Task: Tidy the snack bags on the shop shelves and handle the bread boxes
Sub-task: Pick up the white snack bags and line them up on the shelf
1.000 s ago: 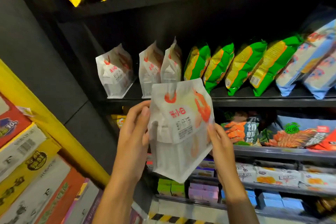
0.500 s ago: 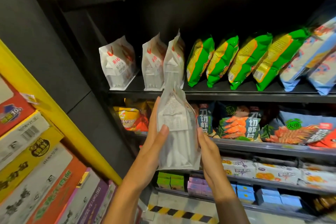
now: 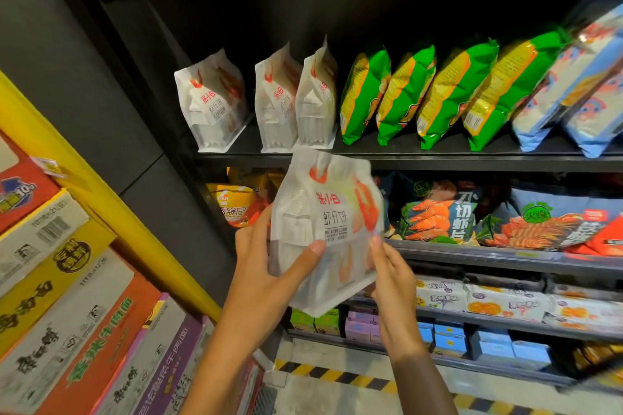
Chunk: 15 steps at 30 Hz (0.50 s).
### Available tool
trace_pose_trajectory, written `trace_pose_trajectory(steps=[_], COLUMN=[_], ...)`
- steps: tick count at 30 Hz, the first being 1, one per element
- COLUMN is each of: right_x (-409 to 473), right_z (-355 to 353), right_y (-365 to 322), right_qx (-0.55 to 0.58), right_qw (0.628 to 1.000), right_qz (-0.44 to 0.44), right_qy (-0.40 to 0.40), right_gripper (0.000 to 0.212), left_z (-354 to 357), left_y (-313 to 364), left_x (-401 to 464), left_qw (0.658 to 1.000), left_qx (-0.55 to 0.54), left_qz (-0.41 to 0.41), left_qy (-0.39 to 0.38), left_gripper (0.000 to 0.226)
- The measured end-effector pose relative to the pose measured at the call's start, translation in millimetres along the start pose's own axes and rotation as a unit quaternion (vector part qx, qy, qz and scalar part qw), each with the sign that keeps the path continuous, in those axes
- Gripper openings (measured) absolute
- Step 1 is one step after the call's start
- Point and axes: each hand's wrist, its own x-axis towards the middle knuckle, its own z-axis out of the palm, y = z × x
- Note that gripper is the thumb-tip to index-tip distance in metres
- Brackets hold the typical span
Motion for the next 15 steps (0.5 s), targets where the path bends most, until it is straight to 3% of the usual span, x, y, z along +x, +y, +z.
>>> trace_pose_trajectory(steps=[3,7,9,12,15], right_x=[-3,-9,-15,-29,-43], right_z=[1,-1,-2,-11,-16], right_y=[-5,-14,-21,-49,-83], right_qx=[0.031,0.019,-0.017,-0.065,-0.068], right_qw=[0.997,0.996,0.997,0.989,0.968], right_qz=[-0.008,-0.052,-0.069,-0.081,-0.129], right_qy=[0.070,0.076,0.035,-0.105,-0.203], right_gripper=[0.031,0.030,0.035,0.039,0.039], left_z=[-3,6,9,-2,-21], left_y=[-8,-18,-27,-45,-62], left_x=[3,1,1,9,17], left_qw=[0.999,0.997,0.992,0.968,0.939], left_qx=[-0.010,-0.037,-0.073,-0.170,-0.271], left_qz=[-0.020,-0.005,0.001,-0.039,-0.113], left_qy=[0.035,0.066,0.108,0.180,0.181], left_gripper=[0.094,0.096,0.084,0.051,0.041])
